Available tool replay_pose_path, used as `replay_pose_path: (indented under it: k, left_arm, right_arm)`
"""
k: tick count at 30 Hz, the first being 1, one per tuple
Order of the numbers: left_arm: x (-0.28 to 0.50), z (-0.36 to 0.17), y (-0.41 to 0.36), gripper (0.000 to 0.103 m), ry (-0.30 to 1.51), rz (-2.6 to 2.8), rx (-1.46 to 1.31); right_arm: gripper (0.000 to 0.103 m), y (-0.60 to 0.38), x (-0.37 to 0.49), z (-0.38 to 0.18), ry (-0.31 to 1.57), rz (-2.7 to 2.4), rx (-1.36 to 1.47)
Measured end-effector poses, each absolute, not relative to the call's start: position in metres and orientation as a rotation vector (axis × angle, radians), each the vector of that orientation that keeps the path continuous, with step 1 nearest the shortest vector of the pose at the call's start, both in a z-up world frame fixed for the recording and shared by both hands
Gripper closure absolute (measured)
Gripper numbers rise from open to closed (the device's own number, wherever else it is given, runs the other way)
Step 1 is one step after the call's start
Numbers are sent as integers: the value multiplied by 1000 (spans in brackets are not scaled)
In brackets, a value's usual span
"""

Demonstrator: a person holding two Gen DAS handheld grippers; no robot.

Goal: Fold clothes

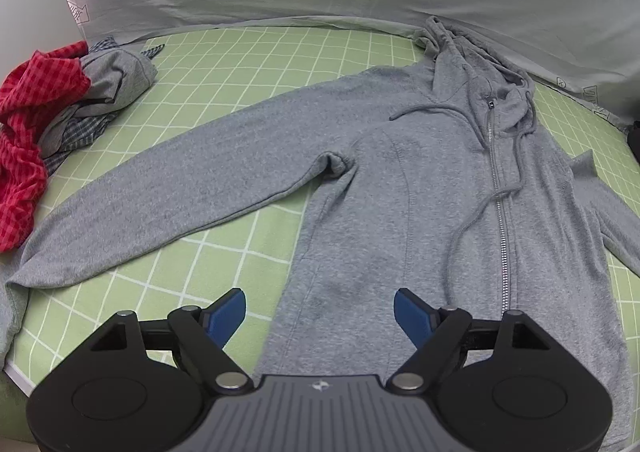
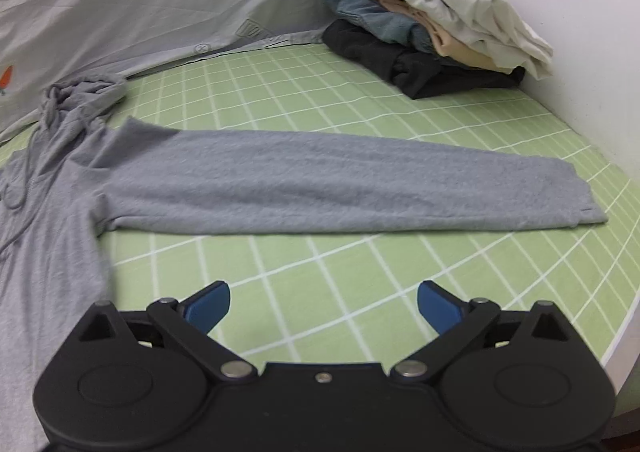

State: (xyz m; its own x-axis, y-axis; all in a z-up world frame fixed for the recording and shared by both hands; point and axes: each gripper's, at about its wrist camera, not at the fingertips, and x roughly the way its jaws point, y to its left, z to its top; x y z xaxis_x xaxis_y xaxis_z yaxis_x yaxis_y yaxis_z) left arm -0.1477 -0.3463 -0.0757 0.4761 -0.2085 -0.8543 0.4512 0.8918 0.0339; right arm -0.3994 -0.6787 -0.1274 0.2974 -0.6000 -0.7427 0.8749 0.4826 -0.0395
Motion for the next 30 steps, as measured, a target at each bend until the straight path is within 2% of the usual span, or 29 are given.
replay_pose_path:
  k: [6,11,23,30]
  left_arm:
    - [-163,-65,-405,19,930,-398,406]
    - [-167,-64,-439,19,958,-372,457]
    - [-175,-73,-497,19,1014,-363,526]
    - [-179,-74,-526,19,1007,-418,596]
  right_arm:
    - [0,-772,-426,-145,759,-1200,372]
    - [0,-833,-449,-159,674,-1282,436]
    - [0,-880,-502,-162,647,-1370,380]
    - [0,-896,-545,-165,592,-1406,444]
